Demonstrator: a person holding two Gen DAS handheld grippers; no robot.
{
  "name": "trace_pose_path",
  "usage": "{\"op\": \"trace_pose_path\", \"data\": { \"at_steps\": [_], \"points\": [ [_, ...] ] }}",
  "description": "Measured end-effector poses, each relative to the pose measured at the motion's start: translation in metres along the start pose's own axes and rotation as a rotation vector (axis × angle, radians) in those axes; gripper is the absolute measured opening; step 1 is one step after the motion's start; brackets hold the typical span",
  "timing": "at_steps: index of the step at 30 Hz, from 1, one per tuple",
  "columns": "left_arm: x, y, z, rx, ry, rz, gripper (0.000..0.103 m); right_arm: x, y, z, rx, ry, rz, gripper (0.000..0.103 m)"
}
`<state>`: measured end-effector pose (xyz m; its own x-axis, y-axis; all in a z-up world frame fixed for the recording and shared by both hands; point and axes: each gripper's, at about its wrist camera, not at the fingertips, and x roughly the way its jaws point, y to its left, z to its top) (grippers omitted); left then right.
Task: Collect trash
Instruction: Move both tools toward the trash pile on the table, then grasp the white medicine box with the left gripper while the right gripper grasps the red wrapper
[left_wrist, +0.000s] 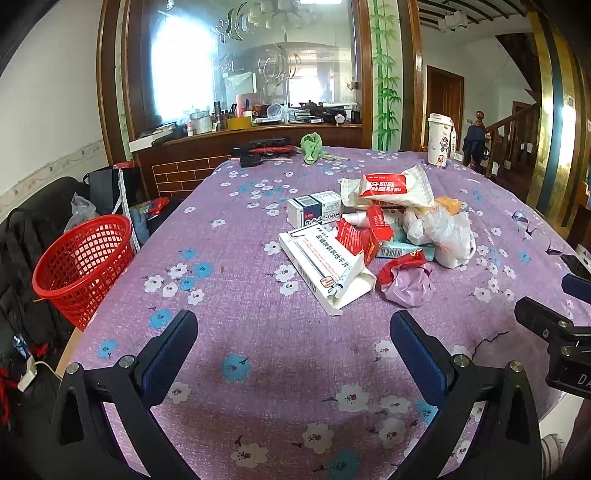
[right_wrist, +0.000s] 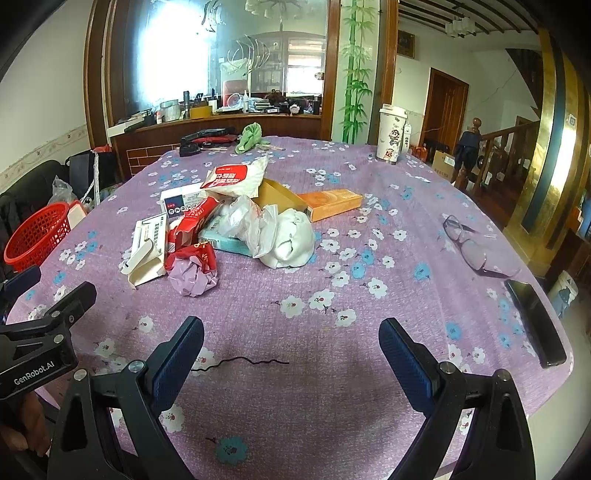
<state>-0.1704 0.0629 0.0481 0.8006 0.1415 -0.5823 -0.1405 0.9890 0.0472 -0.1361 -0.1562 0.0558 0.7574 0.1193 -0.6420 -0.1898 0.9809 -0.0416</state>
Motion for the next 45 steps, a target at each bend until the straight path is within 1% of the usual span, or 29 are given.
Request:
{"op": "trace_pose_path", "data": {
  "at_steps": [6, 9, 12, 13, 15, 16, 17, 18, 20, 21, 22, 23, 25, 27, 29, 30, 31, 33, 34, 36, 40, 45],
  "points": [
    [0.004, 0.001, 0.001, -0.002, 0.014, 0.0, 0.103, 0.006, 0.001, 0.001, -0.001, 0.014, 0.015, 0.097],
    [0.007, 0.007, 0.005, -0.019, 0.032, -0.011, 0.103, 0.011, 0.0, 0.003, 0.004, 0.032, 0.049, 0.096],
    [0.014, 0.018, 0.014, -0.055, 0.066, -0.025, 0.103, 0.018, 0.003, 0.009, 0.001, 0.06, 0.115, 0.092],
    [0.017, 0.022, 0.018, -0.064, 0.084, -0.031, 0.103, 0.021, 0.003, 0.011, 0.008, 0.076, 0.15, 0.086],
    [0.027, 0.031, 0.026, -0.098, 0.13, -0.043, 0.103, 0.027, 0.006, 0.015, 0.011, 0.1, 0.192, 0.078],
    [0.031, 0.034, 0.028, -0.115, 0.146, -0.047, 0.103, 0.031, 0.009, 0.018, 0.008, 0.114, 0.217, 0.077],
    [0.035, 0.037, 0.032, -0.131, 0.165, -0.06, 0.103, 0.036, 0.012, 0.02, 0.01, 0.128, 0.244, 0.077],
    [0.04, 0.039, 0.035, -0.142, 0.182, -0.073, 0.103, 0.04, 0.014, 0.021, 0.017, 0.142, 0.269, 0.074],
    [0.05, 0.041, 0.041, -0.165, 0.219, -0.105, 0.103, 0.053, 0.02, 0.025, 0.02, 0.174, 0.298, 0.07],
    [0.056, 0.042, 0.044, -0.18, 0.24, -0.13, 0.103, 0.059, 0.023, 0.028, 0.021, 0.19, 0.315, 0.066],
    [0.061, 0.042, 0.047, -0.193, 0.258, -0.15, 0.101, 0.063, 0.025, 0.029, 0.024, 0.201, 0.33, 0.062],
    [0.064, 0.042, 0.049, -0.201, 0.269, -0.161, 0.096, 0.069, 0.027, 0.031, 0.028, 0.216, 0.347, 0.061],
    [0.07, 0.043, 0.051, -0.219, 0.292, -0.177, 0.088, 0.082, 0.034, 0.035, 0.032, 0.24, 0.368, 0.059],
    [0.076, 0.046, 0.052, -0.246, 0.309, -0.189, 0.085, 0.091, 0.039, 0.039, 0.023, 0.244, 0.367, 0.058],
    [0.078, 0.049, 0.052, -0.263, 0.315, -0.202, 0.084, 0.101, 0.044, 0.042, 0.024, 0.258, 0.375, 0.054],
    [0.078, 0.05, 0.053, -0.268, 0.317, -0.205, 0.084, 0.105, 0.048, 0.044, 0.023, 0.26, 0.385, 0.051],
    [0.079, 0.051, 0.054, -0.273, 0.318, -0.209, 0.084, 0.108, 0.051, 0.046, 0.019, 0.258, 0.389, 0.044],
    [0.081, 0.052, 0.056, -0.278, 0.326, -0.215, 0.084, 0.111, 0.054, 0.048, 0.011, 0.254, 0.395, 0.041],
    [0.083, 0.052, 0.057, -0.28, 0.33, -0.216, 0.084, 0.111, 0.054, 0.049, 0.014, 0.247, 0.401, 0.037],
    [0.086, 0.05, 0.058, -0.281, 0.343, -0.23, 0.084, 0.107, 0.051, 0.049, 0.015, 0.228, 0.404, 0.034],
    [0.096, 0.038, 0.06, -0.256, 0.365, -0.231, 0.084, 0.085, 0.033, 0.047, 0.025, 0.169, 0.397, 0.034],
    [0.114, 0.02, 0.063, -0.259, 0.395, -0.24, 0.084, 0.071, 0.012, 0.042, 0.052, 0.142, 0.373, 0.034]
  ]
}}
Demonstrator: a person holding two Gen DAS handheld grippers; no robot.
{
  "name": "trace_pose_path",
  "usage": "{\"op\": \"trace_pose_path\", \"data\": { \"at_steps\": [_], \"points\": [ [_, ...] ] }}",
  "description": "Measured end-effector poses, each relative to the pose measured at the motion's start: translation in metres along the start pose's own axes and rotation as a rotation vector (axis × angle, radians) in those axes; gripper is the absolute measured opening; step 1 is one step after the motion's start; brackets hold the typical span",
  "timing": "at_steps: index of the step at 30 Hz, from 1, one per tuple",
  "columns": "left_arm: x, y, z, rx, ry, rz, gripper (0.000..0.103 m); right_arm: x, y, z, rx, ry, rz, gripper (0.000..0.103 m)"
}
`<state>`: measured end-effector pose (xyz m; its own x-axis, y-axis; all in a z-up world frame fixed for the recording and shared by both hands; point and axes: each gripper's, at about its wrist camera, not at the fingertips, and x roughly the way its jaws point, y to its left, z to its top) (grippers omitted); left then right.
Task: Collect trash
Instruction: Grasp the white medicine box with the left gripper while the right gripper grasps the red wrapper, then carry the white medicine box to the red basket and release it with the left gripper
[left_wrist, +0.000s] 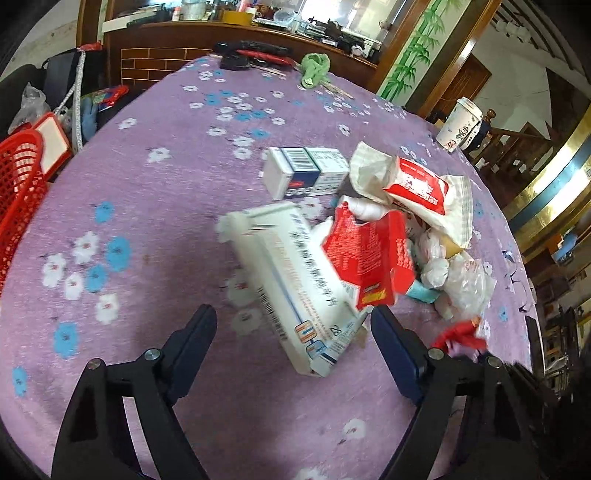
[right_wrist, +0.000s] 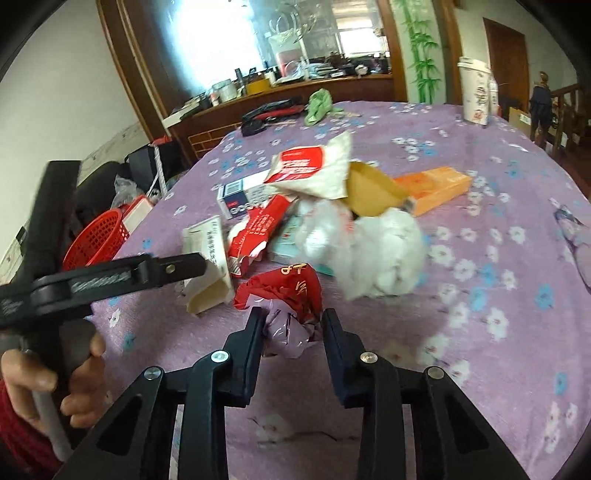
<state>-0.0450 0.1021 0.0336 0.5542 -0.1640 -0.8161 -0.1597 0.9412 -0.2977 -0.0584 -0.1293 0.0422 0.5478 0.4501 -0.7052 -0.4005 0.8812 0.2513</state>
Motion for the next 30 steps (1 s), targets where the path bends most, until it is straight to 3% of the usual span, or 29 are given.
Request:
{"op": "trace_pose_path", "data": {
  "at_steps": [6, 8, 13, 23, 30],
  "points": [
    [0.02, -0.016, 0.006, 0.022, 0.002, 0.04, 0.081, -0.012, -0.01, -0.003, 0.019, -0.017, 0.003, 0.034],
    [0.026, -0.015, 0.007, 0.024, 0.01, 0.045, 0.064, -0.013, -0.01, -0.004, 0.02, -0.018, 0.008, 0.034],
    [0.019, -0.011, 0.003, 0.046, -0.025, 0.035, 0.055, -0.014, -0.01, -0.008, 0.018, -0.019, 0.012, 0.034],
    [-0.012, -0.008, -0.011, 0.1, -0.1, 0.027, 0.054, -0.019, -0.003, -0.004, 0.002, -0.026, 0.018, 0.034],
    [-0.046, 0.012, -0.013, 0.082, -0.16, 0.025, 0.054, -0.019, 0.021, 0.011, -0.055, -0.011, 0.053, 0.034]
  ]
}}
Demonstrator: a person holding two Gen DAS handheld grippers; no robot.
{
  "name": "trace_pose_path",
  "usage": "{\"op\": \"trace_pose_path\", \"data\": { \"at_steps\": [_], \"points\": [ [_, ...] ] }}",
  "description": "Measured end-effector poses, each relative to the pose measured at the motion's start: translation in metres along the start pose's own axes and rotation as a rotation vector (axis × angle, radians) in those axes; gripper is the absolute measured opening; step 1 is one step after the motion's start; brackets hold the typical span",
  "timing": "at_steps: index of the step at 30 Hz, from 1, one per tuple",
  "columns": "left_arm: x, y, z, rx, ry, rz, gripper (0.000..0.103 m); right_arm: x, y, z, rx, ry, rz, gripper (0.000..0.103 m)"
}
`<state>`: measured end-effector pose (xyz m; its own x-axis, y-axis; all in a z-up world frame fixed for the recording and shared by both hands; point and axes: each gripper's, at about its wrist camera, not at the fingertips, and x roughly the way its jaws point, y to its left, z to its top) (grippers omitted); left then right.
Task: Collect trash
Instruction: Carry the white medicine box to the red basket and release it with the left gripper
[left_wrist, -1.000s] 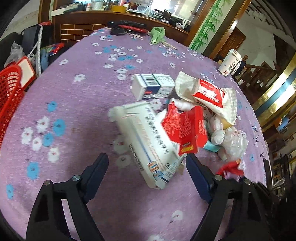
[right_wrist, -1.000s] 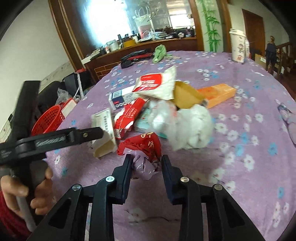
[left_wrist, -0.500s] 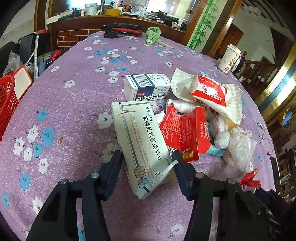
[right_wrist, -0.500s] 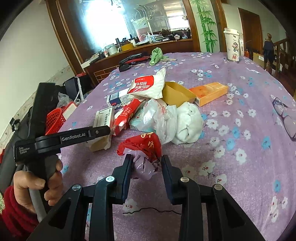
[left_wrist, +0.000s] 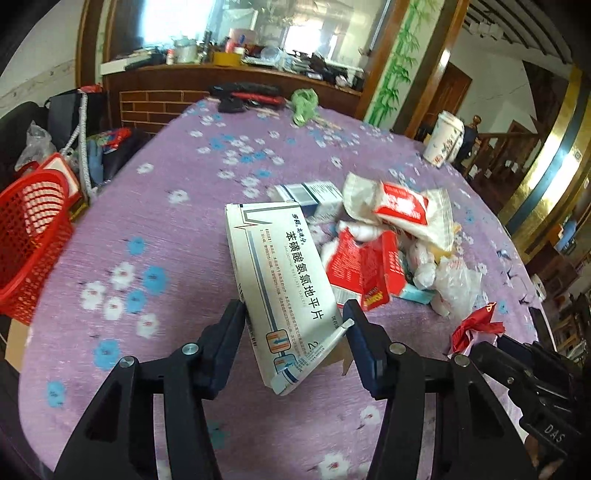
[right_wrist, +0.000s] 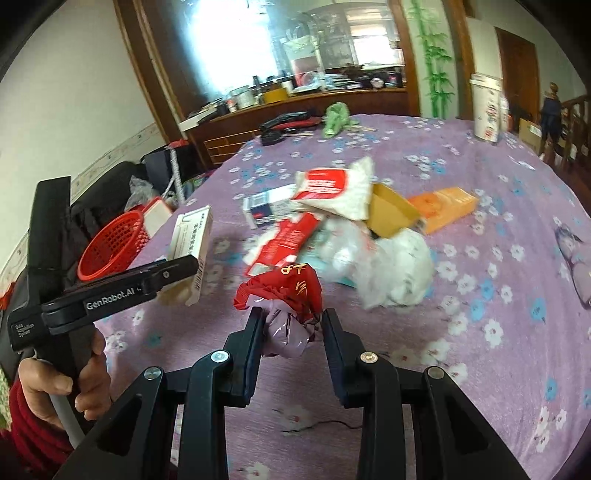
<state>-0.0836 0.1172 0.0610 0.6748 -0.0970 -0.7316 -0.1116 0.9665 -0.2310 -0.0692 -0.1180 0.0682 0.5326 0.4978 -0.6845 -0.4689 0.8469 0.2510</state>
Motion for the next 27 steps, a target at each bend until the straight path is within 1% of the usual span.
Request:
{"op": "trace_pose_path", "data": {
  "at_steps": [2, 5, 9, 11, 15, 19, 23, 27],
  "points": [
    [-0.01, 0.009, 0.001, -0.009, -0.018, 0.007, 0.054, 0.005, 0.008, 0.006, -0.01, 0.018, 0.024, 0.034],
    [-0.027, 0.027, 0.005, -0.018, -0.044, 0.041, 0.054, 0.013, 0.024, 0.015, -0.037, 0.045, 0.055, 0.034],
    [-0.05, 0.059, 0.01, -0.022, -0.084, 0.107, 0.054, 0.026, 0.053, 0.032, -0.087, 0.069, 0.092, 0.034],
    [-0.062, 0.082, 0.014, -0.039, -0.105, 0.141, 0.054, 0.033, 0.072, 0.043, -0.115, 0.078, 0.12, 0.034],
    [-0.079, 0.125, 0.02, -0.078, -0.134, 0.202, 0.054, 0.051, 0.119, 0.068, -0.17, 0.09, 0.163, 0.034],
    [-0.089, 0.17, 0.025, -0.123, -0.151, 0.265, 0.054, 0.081, 0.172, 0.092, -0.205, 0.123, 0.231, 0.034],
    [-0.089, 0.215, 0.029, -0.178, -0.146, 0.323, 0.054, 0.114, 0.222, 0.109, -0.246, 0.153, 0.278, 0.034],
    [-0.084, 0.253, 0.031, -0.23, -0.131, 0.353, 0.054, 0.156, 0.264, 0.124, -0.268, 0.192, 0.307, 0.034]
  ]
}}
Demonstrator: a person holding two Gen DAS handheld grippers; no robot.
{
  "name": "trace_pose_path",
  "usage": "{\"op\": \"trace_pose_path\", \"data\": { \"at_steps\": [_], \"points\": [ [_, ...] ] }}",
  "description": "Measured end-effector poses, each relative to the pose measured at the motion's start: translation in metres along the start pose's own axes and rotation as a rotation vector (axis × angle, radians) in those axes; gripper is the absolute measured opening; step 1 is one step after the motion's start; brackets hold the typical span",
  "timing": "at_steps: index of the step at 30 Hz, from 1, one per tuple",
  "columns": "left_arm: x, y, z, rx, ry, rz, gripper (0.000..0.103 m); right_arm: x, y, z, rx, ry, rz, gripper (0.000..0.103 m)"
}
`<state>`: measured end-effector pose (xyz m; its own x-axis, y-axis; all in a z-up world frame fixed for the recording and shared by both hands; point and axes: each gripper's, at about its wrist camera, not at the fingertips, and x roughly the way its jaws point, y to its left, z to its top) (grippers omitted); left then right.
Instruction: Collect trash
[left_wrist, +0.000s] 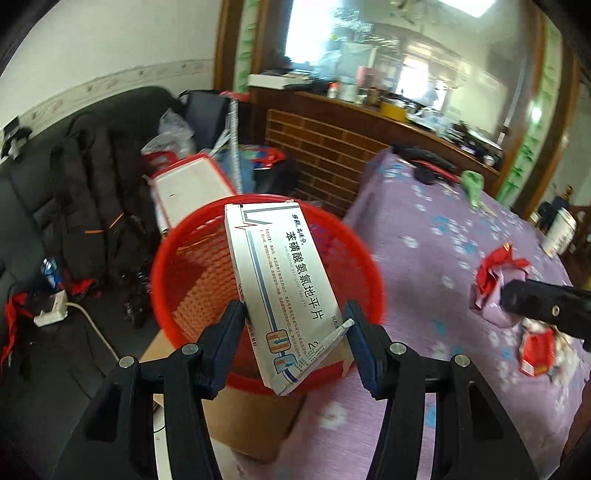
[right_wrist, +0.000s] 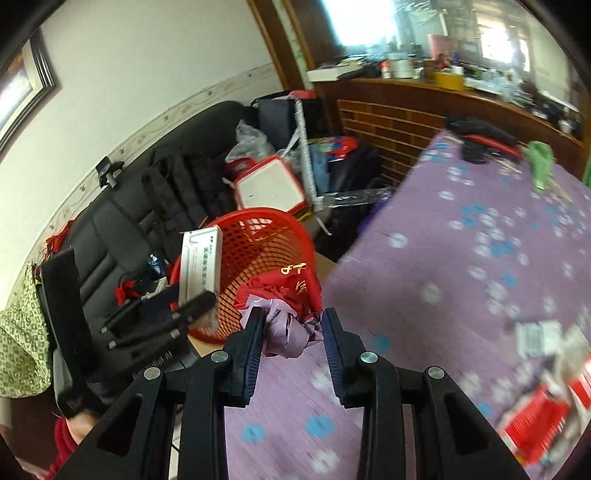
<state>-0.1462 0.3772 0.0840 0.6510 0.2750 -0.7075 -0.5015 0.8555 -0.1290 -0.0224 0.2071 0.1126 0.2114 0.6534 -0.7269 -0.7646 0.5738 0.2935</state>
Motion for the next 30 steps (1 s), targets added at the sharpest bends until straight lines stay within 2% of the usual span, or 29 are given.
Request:
{"op": "trace_pose_path", "data": {
  "at_steps": [5, 7, 8, 13, 16, 20, 26, 30],
  "points": [
    [0.012, 0.024, 0.007, -0.027, 0.0, 0.021, 0.056, 0.04, 0.014, 0.027, 0.005, 0.026, 0.014, 0.037],
    [0.016, 0.029, 0.01, -0.033, -0.004, 0.03, 0.06, 0.051, 0.018, 0.037, 0.008, 0.029, 0.025, 0.046],
    [0.016, 0.03, 0.011, -0.032, -0.007, 0.029, 0.064, 0.053, 0.018, 0.04, 0.01, 0.028, 0.027, 0.047],
    [0.007, 0.029, 0.006, -0.045, -0.029, 0.013, 0.068, 0.027, 0.006, 0.031, 0.034, -0.017, 0.02, 0.047],
    [-0.003, 0.015, -0.001, -0.027, -0.046, -0.009, 0.069, -0.003, -0.006, 0.008, 0.051, -0.048, -0.001, 0.053],
    [-0.018, -0.019, -0.014, 0.023, -0.072, -0.049, 0.073, -0.035, -0.024, -0.029, 0.061, -0.065, -0.049, 0.054],
    [-0.035, -0.095, -0.042, 0.156, -0.082, -0.123, 0.075, -0.088, -0.071, -0.102, 0.13, -0.094, -0.136, 0.054],
    [-0.036, -0.146, -0.063, 0.227, -0.045, -0.205, 0.075, -0.127, -0.106, -0.15, 0.2, -0.135, -0.177, 0.054]
  ]
}}
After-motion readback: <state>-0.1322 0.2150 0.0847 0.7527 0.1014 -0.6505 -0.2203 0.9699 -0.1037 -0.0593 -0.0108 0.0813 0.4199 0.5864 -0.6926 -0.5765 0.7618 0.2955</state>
